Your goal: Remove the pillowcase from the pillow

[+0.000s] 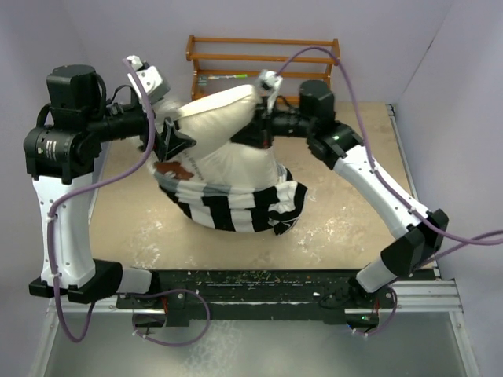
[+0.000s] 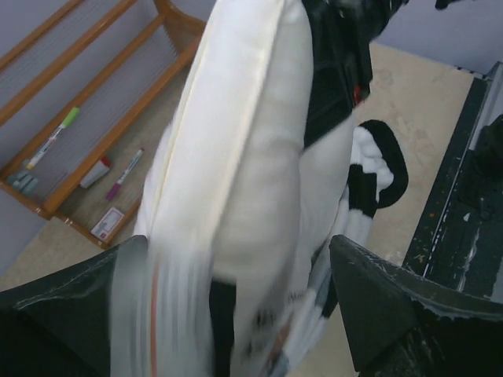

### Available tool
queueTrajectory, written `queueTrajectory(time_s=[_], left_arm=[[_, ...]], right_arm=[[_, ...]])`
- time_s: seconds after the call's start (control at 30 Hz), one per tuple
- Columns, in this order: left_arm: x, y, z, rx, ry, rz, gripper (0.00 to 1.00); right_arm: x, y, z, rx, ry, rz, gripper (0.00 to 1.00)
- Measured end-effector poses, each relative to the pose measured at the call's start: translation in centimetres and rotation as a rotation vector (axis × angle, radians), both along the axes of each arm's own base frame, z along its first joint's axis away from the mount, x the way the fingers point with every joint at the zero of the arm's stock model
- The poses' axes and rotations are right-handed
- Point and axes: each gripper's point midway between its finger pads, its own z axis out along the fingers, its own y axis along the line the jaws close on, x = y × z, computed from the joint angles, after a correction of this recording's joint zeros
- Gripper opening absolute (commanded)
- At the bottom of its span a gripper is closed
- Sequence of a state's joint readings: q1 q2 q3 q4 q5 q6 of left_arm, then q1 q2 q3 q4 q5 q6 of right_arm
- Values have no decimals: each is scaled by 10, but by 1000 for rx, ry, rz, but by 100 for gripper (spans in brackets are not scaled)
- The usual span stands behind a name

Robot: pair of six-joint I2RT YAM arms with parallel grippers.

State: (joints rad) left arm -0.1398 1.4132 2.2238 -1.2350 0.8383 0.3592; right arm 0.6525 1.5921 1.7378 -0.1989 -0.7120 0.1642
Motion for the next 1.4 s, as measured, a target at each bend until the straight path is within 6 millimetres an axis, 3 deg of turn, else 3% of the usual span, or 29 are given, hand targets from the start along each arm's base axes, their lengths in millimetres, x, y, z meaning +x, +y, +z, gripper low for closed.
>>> queueTrajectory(time_s=[0.13,0.23,0.3,0.53,0.63,0.73,0.87,1.07,1.13,1.2,1.27,1.33,1.4], left_arm=[[1,14,-23,46,-24,70,100],[-4,30,-64,89,35,137,100],[-9,36,-87,111,75,160,98],[0,46,-155,151,163,202,90],[6,52,-193,156,248,219,83],[16,59,-211,122,295,219,79],[15,59,-205,63,246,135,79],[-14,37,-185,-3,118,-41,82],[-22,33,-179,-20,86,-65,77],[-26,31,-173,-33,46,-74,62],[-28,30,-168,-40,13,-71,40],[-29,29,-164,-44,-8,-74,4],[-27,29,-163,-44,-15,-81,0]], right_arm=[[41,-64,-18,73,101,-156,0],[54,-103,-20,110,100,-253,0],[55,-117,-17,138,78,-285,0],[30,-120,-15,210,46,-209,0],[16,-116,-6,244,33,-131,0],[4,-113,7,277,15,-63,0],[-13,-110,24,320,-17,39,0],[-23,-105,45,418,-36,171,0],[-24,-104,47,450,-19,202,0],[-22,-103,48,471,0,227,0],[-22,-102,50,483,10,245,0],[-23,-102,55,493,11,261,0],[-26,-103,63,501,0,275,0]])
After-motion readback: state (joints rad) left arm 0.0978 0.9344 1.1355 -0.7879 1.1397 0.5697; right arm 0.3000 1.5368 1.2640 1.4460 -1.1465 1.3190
